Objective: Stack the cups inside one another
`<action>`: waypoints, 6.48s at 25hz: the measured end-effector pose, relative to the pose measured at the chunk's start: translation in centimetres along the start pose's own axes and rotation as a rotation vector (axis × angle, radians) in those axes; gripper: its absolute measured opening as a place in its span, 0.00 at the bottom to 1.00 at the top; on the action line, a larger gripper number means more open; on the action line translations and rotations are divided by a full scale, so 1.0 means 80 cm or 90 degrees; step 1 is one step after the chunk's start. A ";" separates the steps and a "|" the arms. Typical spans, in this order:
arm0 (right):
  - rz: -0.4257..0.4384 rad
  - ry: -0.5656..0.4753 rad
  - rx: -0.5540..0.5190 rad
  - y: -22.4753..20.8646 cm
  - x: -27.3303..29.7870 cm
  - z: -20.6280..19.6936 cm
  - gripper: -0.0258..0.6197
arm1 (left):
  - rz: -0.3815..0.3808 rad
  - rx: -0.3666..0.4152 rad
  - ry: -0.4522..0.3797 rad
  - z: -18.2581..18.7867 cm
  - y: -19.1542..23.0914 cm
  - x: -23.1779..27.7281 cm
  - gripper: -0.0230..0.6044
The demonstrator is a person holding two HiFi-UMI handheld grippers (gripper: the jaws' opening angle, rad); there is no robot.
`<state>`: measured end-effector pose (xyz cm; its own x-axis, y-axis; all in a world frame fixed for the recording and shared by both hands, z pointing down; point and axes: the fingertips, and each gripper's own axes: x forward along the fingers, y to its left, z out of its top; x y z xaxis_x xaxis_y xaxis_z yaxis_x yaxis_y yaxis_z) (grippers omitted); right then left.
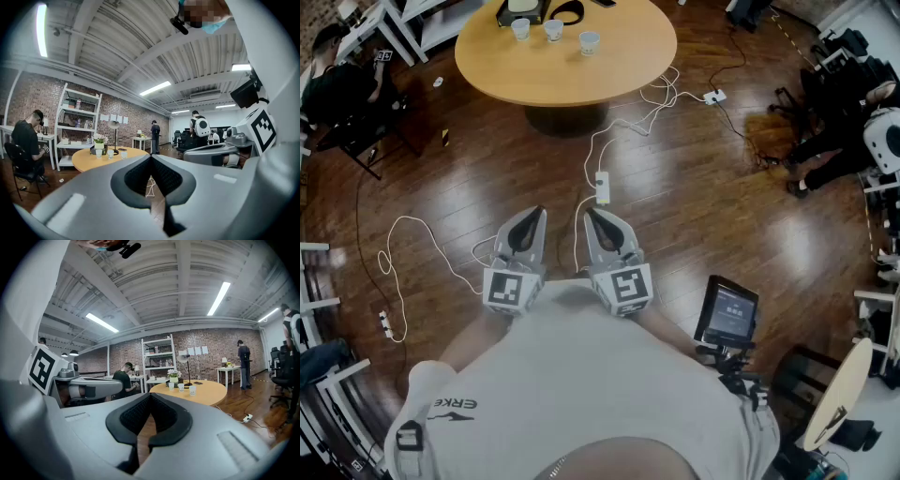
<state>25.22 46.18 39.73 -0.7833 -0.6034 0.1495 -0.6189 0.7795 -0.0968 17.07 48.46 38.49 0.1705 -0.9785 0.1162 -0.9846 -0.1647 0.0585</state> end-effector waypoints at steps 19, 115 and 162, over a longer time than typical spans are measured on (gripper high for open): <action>0.003 0.012 -0.015 -0.025 0.084 0.000 0.06 | -0.008 -0.011 -0.015 -0.005 0.059 0.064 0.04; -0.127 0.187 0.040 -0.301 0.760 0.003 0.06 | -0.120 -0.026 0.164 -0.068 0.556 0.659 0.04; -0.163 0.237 0.055 -0.314 0.748 -0.040 0.06 | -0.091 0.126 0.199 -0.153 0.602 0.782 0.56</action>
<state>-5.92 -8.96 54.28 -0.5400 -0.6613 0.5207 -0.8050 0.5863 -0.0902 -19.21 -19.14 60.69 0.2798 -0.8642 0.4182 -0.9334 -0.3468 -0.0922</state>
